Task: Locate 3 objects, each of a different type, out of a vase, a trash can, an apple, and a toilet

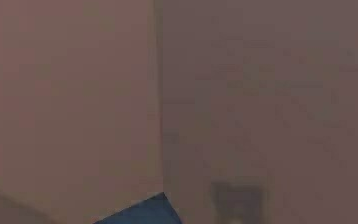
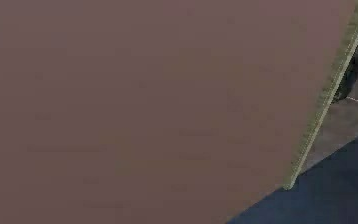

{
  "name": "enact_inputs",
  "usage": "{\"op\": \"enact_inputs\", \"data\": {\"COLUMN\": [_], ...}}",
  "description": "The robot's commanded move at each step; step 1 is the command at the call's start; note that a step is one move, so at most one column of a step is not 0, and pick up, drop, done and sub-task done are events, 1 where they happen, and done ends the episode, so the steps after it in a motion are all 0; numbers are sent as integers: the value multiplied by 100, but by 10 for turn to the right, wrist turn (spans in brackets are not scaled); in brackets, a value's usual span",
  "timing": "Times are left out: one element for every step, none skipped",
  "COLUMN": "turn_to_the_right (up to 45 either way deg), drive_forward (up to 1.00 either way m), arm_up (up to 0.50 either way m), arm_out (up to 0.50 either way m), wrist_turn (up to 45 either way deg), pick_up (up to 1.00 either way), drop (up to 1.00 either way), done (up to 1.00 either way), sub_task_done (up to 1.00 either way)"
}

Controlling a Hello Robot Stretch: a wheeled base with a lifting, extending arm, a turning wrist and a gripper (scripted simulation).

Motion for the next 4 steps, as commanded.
{"op": "enact_inputs", "data": {"turn_to_the_right": [450, 450, 450, 360], "drive_forward": [0, 0, 0, 0], "arm_up": [0, 0, 0, 0], "arm_out": [0, 0, 0, 0], "wrist_turn": [0, 0, 0, 0], "pick_up": [0, 0, 0, 0], "drop": [0, 0, 0, 0], "done": [0, 0, 0, 0], "sub_task_done": [0, 0, 0, 0]}}
